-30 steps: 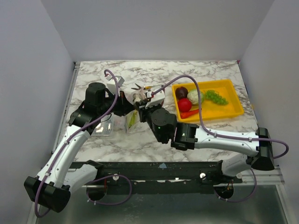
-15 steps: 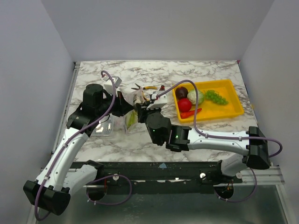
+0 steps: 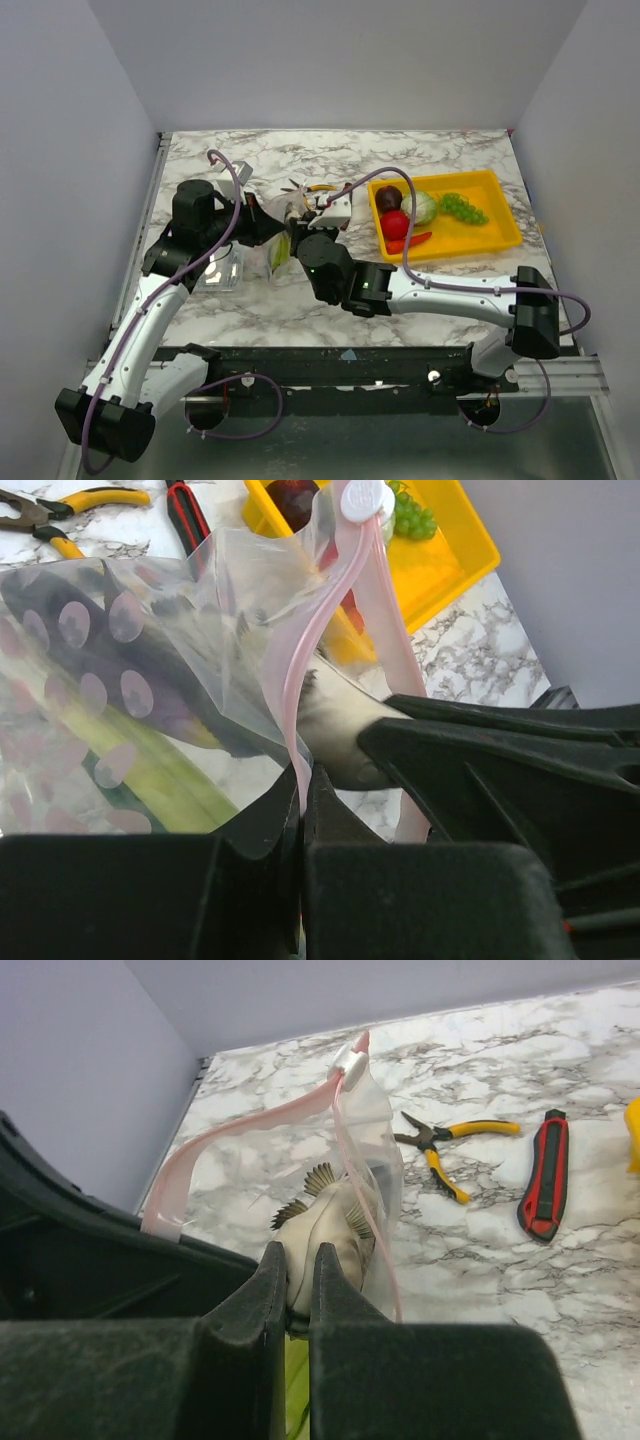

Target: Place the food in the zip-top bag and seal the zipper

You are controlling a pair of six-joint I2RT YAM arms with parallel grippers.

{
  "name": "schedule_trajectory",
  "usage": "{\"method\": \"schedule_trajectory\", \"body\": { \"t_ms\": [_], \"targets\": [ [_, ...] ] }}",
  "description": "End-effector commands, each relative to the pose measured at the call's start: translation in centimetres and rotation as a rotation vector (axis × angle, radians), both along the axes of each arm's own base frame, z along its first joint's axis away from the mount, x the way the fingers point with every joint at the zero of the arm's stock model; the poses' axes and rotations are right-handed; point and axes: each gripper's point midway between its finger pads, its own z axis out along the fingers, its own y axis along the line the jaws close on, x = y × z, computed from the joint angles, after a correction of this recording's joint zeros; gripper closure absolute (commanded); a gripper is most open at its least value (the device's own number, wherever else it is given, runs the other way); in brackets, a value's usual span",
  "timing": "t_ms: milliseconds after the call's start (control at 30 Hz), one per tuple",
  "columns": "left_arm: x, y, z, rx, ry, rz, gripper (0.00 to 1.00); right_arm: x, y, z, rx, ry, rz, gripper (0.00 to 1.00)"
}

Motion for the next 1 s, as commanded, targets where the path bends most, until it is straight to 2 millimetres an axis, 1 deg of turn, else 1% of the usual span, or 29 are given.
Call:
{"method": "schedule_trajectory", "body": {
  "t_ms": [0, 67, 100, 167, 233, 267, 367, 467, 500, 567, 600, 633, 700, 833, 900, 967],
  "targets": [
    [-1.3, -1.3, 2.2, -0.075, -0.052, -0.091, 1.00, 1.2, 0.2, -0.9, -0.041, -0.001, -0.068, 0.99],
    [-1.2, -1.3, 2.2, -0.075, -0.053, -0.091, 1.00, 1.5, 0.3, -1.2, -0.053, -0.003, -0.079, 0.98],
    [-1.2, -1.3, 2.2, -0.076, -0.052, -0.090, 1.00, 1.5, 0.5, -1.4, -0.051, -0.004, -0.070, 0.95],
    [-1.2, -1.3, 2.1, -0.073, -0.050, -0.086, 1.00, 2.0, 1.4, -1.5, -0.024, -0.004, -0.008, 0.83],
    [-1.0, -1.1, 1.9, -0.064, -0.049, -0.075, 1.00, 2.0, 1.7, -1.5, 0.009, 0.038, 0.033, 0.67],
    [-0.9, -1.0, 1.8, -0.055, -0.047, -0.062, 1.00, 1.6, 1.8, -1.1, 0.019, 0.050, 0.062, 0.58],
    [-0.6, -0.5, 1.5, -0.029, -0.045, -0.030, 1.00, -0.1, 1.9, 0.2, 0.071, 0.088, 0.174, 0.44],
    [-0.4, -0.3, 1.3, -0.020, -0.039, -0.021, 1.00, -1.9, 1.7, 1.1, 0.093, 0.122, 0.283, 0.41],
    [-0.4, -0.4, 1.2, -0.020, -0.033, -0.024, 1.00, -2.2, 1.2, 1.5, 0.097, 0.126, 0.295, 0.41],
    [-0.3, -0.4, 1.0, -0.019, -0.026, -0.026, 1.00, -2.6, 0.5, 1.5, 0.075, 0.149, 0.332, 0.41],
    [-0.3, -0.4, 1.1, -0.019, -0.026, -0.026, 1.00, -2.7, 0.2, 1.5, 0.070, 0.162, 0.343, 0.43],
    [-0.3, -0.4, 1.0, -0.019, -0.025, -0.028, 1.00, -2.5, -0.5, 1.6, 0.067, 0.171, 0.329, 0.46],
    [-0.3, -0.5, 1.0, -0.020, -0.025, -0.032, 1.00, -2.2, -1.8, 1.8, 0.054, 0.170, 0.325, 0.47],
    [-0.2, -0.5, 0.9, -0.020, -0.022, -0.034, 1.00, -1.1, -4.6, 0.6, 0.016, 0.226, 0.294, 0.47],
    [-0.2, -0.6, 0.7, -0.018, -0.017, -0.036, 1.00, -0.6, -6.7, 0.3, -0.011, 0.223, 0.244, 0.46],
    [-0.2, -0.6, 0.7, -0.017, -0.015, -0.036, 1.00, 0.2, -9.5, -0.1, -0.044, 0.235, 0.177, 0.46]
  ]
}}
